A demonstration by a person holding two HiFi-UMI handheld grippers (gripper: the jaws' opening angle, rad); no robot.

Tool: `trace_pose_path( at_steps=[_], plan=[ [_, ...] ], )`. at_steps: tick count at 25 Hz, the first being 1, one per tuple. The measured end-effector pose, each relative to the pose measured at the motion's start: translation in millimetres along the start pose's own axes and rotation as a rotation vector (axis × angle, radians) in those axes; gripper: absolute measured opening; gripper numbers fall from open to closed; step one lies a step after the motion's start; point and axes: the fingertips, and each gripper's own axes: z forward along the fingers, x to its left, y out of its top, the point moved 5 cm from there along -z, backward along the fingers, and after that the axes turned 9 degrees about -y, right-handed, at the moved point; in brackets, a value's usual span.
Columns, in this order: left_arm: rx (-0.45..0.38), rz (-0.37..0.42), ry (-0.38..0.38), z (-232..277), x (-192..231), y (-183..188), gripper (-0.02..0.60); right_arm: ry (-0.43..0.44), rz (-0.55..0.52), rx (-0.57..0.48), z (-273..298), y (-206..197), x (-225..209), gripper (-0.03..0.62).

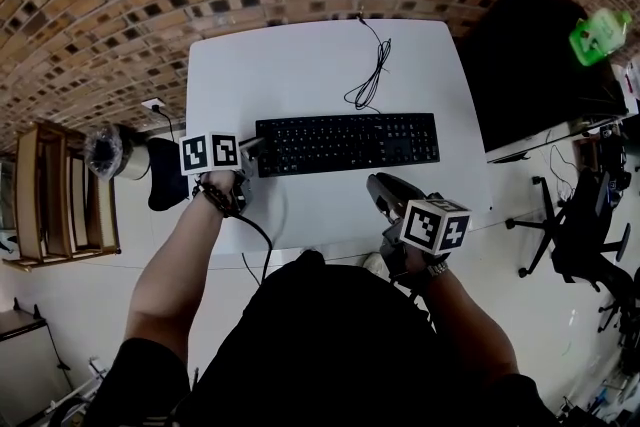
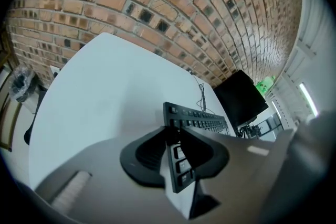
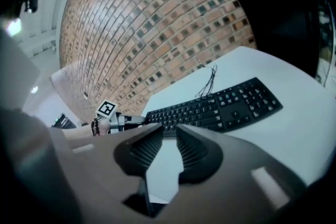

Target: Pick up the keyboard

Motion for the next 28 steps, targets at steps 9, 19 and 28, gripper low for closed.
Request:
trace_pose_path(
  at_steps=[9,19,28],
  plan=[
    [-0.047,0.018,-0.021,-17.5,-33.5,13.6,0.086,0.082,0.510,-0.003,29.0,-26.0,-54.2,0.204],
    [-0.052,0.016,-0.023,-22.5,-45.3,14.1,0.083,0.123,0.695,-0.063,58.0,-26.3,-86.2,0.233],
    [-0.059,0.013,-0.029,-27.3,-53.6,13.2,0.081,0.147,0.754,-0.115,78.8,-19.5,-96.3,0.233]
  ],
)
